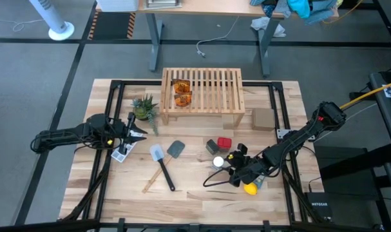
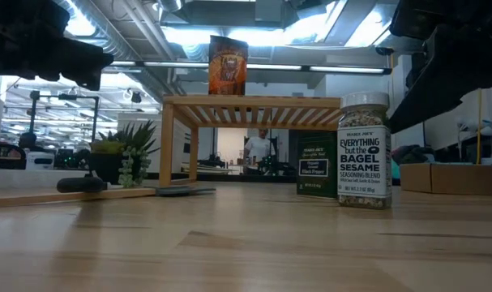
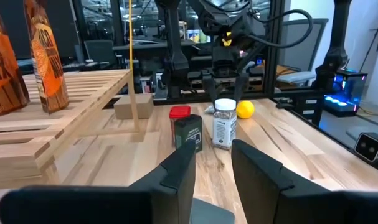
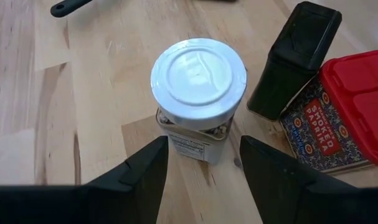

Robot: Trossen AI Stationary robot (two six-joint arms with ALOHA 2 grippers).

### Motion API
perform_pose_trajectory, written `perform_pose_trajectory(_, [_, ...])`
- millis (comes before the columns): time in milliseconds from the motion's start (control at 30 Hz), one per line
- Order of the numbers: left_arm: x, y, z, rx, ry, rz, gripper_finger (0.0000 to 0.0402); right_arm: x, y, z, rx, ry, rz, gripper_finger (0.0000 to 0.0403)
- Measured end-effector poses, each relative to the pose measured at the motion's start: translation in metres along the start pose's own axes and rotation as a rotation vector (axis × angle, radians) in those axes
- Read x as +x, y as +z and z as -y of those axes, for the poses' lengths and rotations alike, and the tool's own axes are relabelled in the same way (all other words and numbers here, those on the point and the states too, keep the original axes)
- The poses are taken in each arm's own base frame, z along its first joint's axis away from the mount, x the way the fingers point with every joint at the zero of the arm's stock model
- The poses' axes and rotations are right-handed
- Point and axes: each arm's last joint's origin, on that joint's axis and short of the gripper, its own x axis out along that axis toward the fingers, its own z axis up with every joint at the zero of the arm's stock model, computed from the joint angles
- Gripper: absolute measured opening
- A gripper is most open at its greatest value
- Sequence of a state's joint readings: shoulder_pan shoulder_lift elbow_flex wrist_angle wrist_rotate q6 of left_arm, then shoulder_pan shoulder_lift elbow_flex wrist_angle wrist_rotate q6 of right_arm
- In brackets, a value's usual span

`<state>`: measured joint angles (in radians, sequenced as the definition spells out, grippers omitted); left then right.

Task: Shelf spices
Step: Put the white seasoning bottle on the shelf

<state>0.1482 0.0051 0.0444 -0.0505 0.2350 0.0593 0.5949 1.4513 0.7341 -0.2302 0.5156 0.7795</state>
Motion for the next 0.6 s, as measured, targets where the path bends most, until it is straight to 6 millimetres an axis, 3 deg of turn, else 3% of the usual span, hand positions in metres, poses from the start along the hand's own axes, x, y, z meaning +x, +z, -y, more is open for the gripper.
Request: perform_pose_trajectory(600, [0.0000,0.0000,0.0000,0.000,0.000,0.000,0.0098,-0.0002,0.0016,0.0032,0.059,-0.089,0.081,0.0207])
